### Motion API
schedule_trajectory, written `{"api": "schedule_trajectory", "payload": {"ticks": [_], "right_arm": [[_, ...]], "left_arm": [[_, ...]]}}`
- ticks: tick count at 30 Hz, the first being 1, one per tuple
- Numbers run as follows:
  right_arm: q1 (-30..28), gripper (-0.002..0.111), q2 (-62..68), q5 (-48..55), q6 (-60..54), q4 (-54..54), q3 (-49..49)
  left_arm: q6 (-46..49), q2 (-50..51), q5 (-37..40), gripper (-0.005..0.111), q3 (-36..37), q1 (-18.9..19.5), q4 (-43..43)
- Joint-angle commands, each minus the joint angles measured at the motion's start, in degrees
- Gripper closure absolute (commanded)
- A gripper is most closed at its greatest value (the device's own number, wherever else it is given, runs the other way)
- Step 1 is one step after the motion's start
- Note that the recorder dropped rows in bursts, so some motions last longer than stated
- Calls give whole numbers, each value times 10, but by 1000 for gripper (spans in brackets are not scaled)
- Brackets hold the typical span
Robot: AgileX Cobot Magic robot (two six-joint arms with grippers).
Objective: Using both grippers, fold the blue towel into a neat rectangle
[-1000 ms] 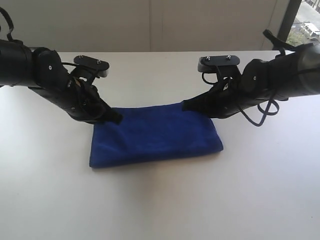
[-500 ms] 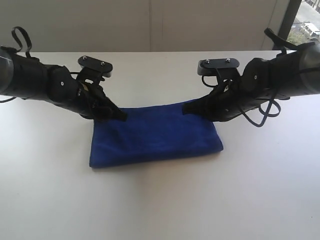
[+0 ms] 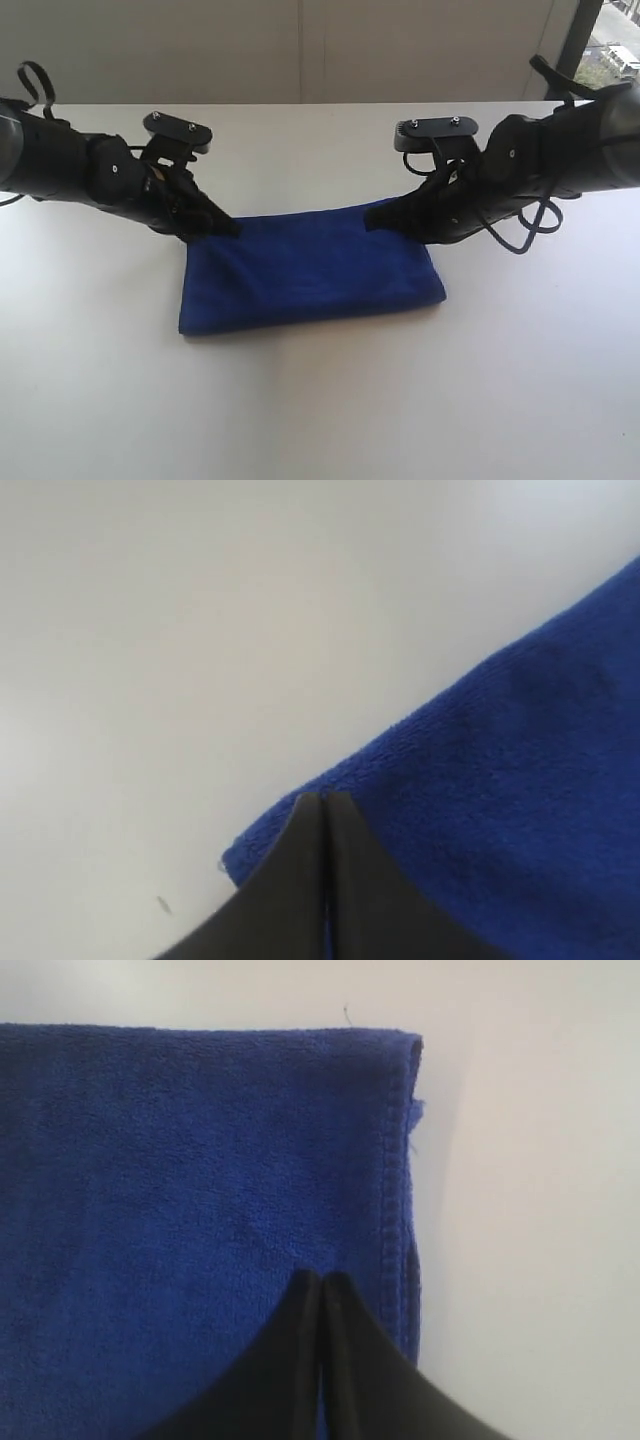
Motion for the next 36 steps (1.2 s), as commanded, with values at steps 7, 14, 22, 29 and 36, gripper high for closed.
{"api": "schedule_trajectory", "payload": {"ticks": [7, 14, 22, 29, 36], "right_arm": [[-3, 108, 10, 1, -52, -6, -2], [-3, 108, 54, 11, -59, -6, -33], [-3, 108, 75, 34, -12, -8, -32], [-3, 108, 74, 49, 27, -10, -32], [-3, 108, 71, 60, 57, -16, -32]], "left_arm": [[-56, -67, 135, 107, 4, 2, -5], [-75, -22, 147, 107, 5, 1, -7], [-75, 11, 93, 107, 5, 1, -3], [-68, 27, 45, 107, 4, 2, -1], [-64, 39, 37, 107, 4, 9, -1]]}}
